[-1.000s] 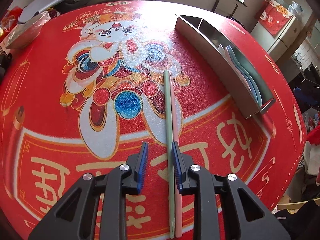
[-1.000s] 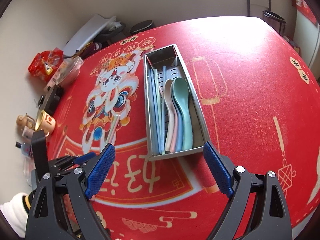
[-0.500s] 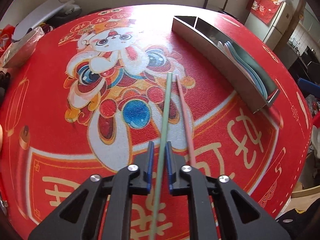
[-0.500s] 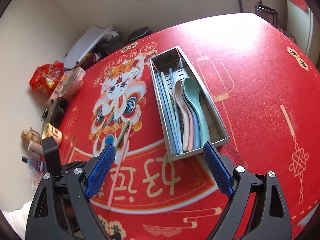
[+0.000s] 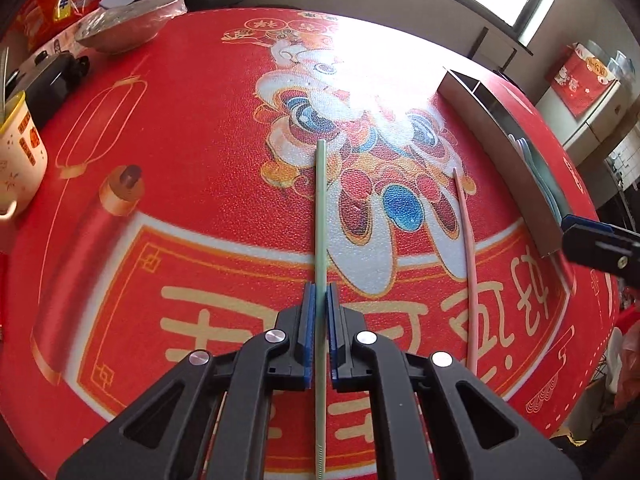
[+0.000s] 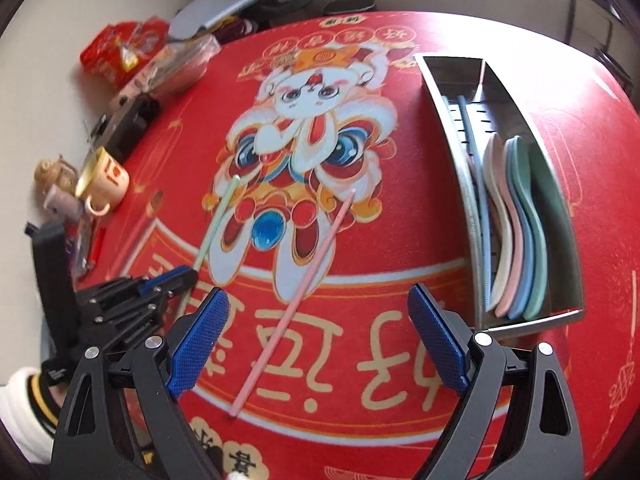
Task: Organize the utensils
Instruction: 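Lift the mint-green chopstick with the left tool while the right tool moves to the pink chopstick, then close the right tool on the pink chopstick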
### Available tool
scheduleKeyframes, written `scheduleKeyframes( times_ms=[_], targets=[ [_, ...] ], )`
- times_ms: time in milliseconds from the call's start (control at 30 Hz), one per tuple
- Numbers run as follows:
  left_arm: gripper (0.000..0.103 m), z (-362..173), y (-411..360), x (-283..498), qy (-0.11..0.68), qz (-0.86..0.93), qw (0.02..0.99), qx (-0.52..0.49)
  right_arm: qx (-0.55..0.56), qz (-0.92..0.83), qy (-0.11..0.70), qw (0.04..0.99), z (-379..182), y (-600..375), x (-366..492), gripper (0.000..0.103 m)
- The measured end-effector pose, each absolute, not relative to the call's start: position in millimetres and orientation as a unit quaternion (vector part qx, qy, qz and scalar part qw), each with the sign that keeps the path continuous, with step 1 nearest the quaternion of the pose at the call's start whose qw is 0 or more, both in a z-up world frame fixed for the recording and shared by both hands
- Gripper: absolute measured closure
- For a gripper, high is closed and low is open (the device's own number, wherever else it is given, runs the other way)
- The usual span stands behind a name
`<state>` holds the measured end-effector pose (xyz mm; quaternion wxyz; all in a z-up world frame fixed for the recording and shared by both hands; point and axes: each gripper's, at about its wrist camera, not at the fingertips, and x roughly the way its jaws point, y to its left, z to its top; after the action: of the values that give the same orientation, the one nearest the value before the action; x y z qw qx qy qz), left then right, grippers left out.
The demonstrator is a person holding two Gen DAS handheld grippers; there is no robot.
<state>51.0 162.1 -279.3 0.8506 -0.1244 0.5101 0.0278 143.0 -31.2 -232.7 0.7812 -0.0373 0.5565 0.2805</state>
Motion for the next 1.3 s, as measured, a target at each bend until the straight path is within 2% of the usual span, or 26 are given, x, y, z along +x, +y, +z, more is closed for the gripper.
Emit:
scheduleKeyframes(
  times_ms=[133, 400, 433, 467, 500, 567, 633, 733, 800, 867, 1000, 1300],
  targets=[
    [0.096, -280, 167, 47, 0.505, 0.022, 0.852, -0.136, -0.075, 0.284, 0.585, 0.756, -256, -8, 143, 0.015],
    [0.096, -281, 169, 44, 0.502, 0.013, 0.854, -0.138, -0.152, 0.283, 0.590, 0.741, -278, 22, 142, 0.016],
    [0.096, -281, 170, 44, 0.501, 0.012, 0.854, -0.140, -0.159, 0.284, 0.590, 0.739, -279, 25, 141, 0.018],
    [0.096, -281, 171, 44, 0.501, 0.011, 0.854, -0.141, -0.166, 0.284, 0.591, 0.736, -280, 26, 140, 0.032],
    [0.096, -281, 172, 43, 0.501, 0.010, 0.854, -0.141, -0.174, 0.282, 0.594, 0.733, -282, 29, 139, 0.037],
    [0.096, -281, 172, 42, 0.501, 0.009, 0.854, -0.142, -0.178, 0.280, 0.594, 0.733, -282, 29, 139, 0.041],
    [0.096, -281, 173, 42, 0.501, 0.008, 0.853, -0.144, -0.176, 0.272, 0.595, 0.735, -281, 26, 138, 0.049],
    [0.096, -281, 173, 43, 0.501, 0.007, 0.853, -0.146, -0.159, 0.261, 0.603, 0.737, -280, 17, 140, 0.063],
    [0.096, -281, 173, 43, 0.501, 0.008, 0.853, -0.145, -0.147, 0.252, 0.607, 0.739, -279, 6, 146, 0.077],
    [0.096, -281, 173, 43, 0.501, 0.009, 0.853, -0.145, -0.129, 0.243, 0.613, 0.740, -279, -4, 148, 0.084],
    [0.096, -281, 172, 42, 0.502, 0.012, 0.853, -0.143, -0.105, 0.231, 0.621, 0.741, -280, -16, 152, 0.093],
    [0.096, -281, 168, 44, 0.501, 0.021, 0.854, -0.138, -0.096, 0.242, 0.621, 0.739, -280, -22, 145, 0.095]
  ],
)
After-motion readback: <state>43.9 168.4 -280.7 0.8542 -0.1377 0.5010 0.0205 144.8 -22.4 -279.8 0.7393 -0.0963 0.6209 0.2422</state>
